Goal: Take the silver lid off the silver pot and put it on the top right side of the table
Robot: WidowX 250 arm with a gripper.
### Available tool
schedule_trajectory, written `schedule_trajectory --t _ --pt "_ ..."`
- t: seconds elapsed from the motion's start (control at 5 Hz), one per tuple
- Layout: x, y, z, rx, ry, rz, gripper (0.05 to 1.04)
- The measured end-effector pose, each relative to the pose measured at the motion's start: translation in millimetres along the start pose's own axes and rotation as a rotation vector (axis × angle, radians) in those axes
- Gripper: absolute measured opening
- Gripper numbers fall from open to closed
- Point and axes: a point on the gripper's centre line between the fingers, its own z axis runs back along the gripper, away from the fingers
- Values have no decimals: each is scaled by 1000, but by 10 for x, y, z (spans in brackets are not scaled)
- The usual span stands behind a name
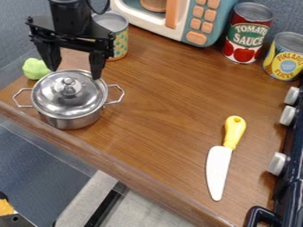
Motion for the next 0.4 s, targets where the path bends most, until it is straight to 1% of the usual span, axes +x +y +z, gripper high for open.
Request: schedule_trajectory --t 0.2,0.4 --pt "-33 -7 -47 -3 27 1 1000" --pt "-72 59 -70 -45 129 3 1000"
